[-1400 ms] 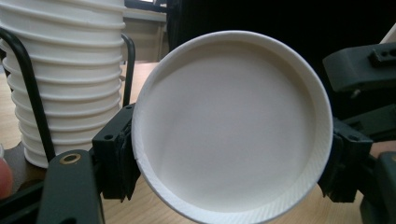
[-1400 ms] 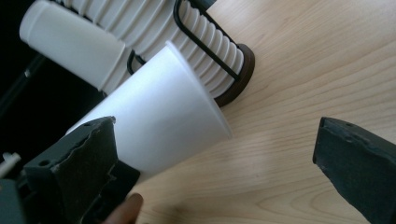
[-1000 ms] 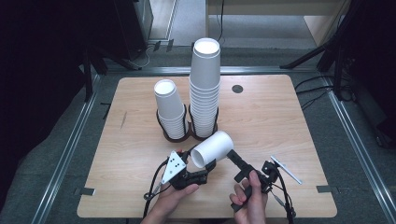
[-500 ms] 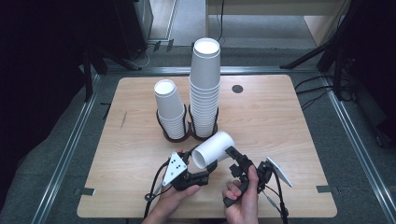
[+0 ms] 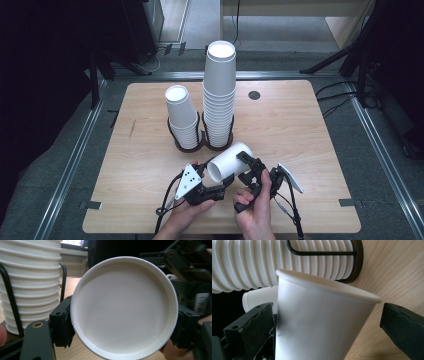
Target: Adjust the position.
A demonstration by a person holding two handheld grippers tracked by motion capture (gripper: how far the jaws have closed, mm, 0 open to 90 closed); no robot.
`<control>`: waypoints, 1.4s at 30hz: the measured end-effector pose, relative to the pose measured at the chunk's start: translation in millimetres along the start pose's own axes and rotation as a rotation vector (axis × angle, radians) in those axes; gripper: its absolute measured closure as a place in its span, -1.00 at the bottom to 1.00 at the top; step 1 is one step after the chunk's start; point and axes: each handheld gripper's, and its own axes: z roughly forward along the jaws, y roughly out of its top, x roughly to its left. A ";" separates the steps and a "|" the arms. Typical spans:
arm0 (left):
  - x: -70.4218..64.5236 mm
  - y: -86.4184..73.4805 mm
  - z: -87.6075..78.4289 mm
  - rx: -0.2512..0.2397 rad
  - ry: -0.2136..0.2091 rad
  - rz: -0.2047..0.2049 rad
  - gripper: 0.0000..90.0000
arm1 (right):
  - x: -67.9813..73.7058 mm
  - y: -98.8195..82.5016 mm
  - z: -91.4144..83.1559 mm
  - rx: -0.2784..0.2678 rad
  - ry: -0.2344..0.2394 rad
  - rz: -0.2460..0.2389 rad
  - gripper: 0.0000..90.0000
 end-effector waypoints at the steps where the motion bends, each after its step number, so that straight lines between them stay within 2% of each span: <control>1: -0.2 0.0 0.0 0.001 -0.002 0.002 -0.51 | -0.4 1.0 0.8 0.003 0.004 0.007 -1.00; 7: -1.0 -0.5 0.0 0.003 -0.007 0.004 -0.51 | -2.4 4.8 7.8 0.009 0.018 0.024 -1.00; 12: -2.3 -0.4 -0.1 0.003 -0.019 0.009 -0.51 | -4.5 6.5 13.9 0.019 0.046 0.059 -0.99; 16: -1.3 -0.8 -0.3 0.015 -0.022 0.007 -0.51 | -6.8 7.1 16.1 0.021 0.058 0.068 -0.84; 21: 0.5 0.5 -0.6 0.041 -0.029 0.007 -0.53 | -7.3 7.0 15.0 0.025 0.070 0.055 -0.76; 26: 3.5 3.4 -1.5 0.080 -0.047 -0.014 -0.56 | -7.8 6.8 14.2 -0.004 0.085 0.028 -0.72; 29: 6.2 5.7 -2.8 0.090 -0.055 -0.020 -0.66 | -5.0 8.2 11.4 -0.033 0.101 0.008 -0.71; 33: 8.8 7.6 -4.4 0.102 -0.055 -0.013 -0.74 | 3.4 12.0 4.6 -0.083 0.123 -0.072 -0.69; 37: 10.7 8.7 -5.9 0.104 -0.055 -0.018 -0.77 | 15.8 16.4 -2.2 -0.161 0.125 -0.206 -0.69; 39: 11.5 8.9 -6.4 0.106 -0.054 -0.020 -0.77 | 20.5 18.4 -4.0 -0.186 0.123 -0.256 -0.69; 42: 12.5 9.1 -6.6 0.107 -0.053 -0.022 -0.77 | 29.3 19.6 -7.3 -0.247 0.081 -0.401 -0.69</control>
